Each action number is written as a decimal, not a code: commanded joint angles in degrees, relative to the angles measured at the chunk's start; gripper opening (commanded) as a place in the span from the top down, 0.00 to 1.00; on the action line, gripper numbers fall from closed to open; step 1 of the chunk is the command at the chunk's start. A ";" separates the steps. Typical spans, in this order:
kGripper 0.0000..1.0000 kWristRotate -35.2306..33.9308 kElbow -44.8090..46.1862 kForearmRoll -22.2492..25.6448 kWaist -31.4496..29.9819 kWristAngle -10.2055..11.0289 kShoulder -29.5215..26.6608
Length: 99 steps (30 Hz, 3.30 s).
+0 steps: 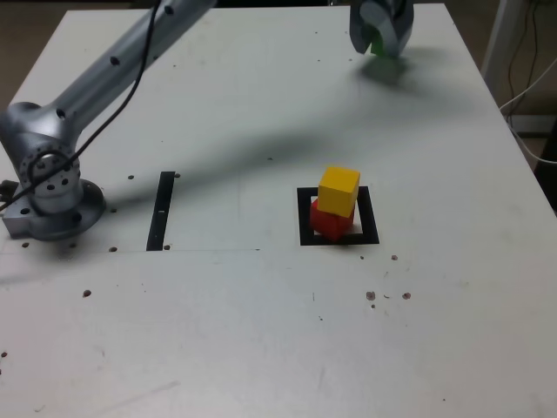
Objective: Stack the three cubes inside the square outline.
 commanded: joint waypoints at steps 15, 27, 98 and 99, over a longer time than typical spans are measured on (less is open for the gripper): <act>0.98 -11.12 38.26 -12.17 -3.64 -2.40 -27.54; 0.98 -26.20 55.41 -5.23 -18.77 -2.78 -43.72; 0.97 -50.46 61.03 -7.05 -46.90 1.27 -40.31; 0.97 -50.33 61.14 -7.19 -46.75 1.24 -40.47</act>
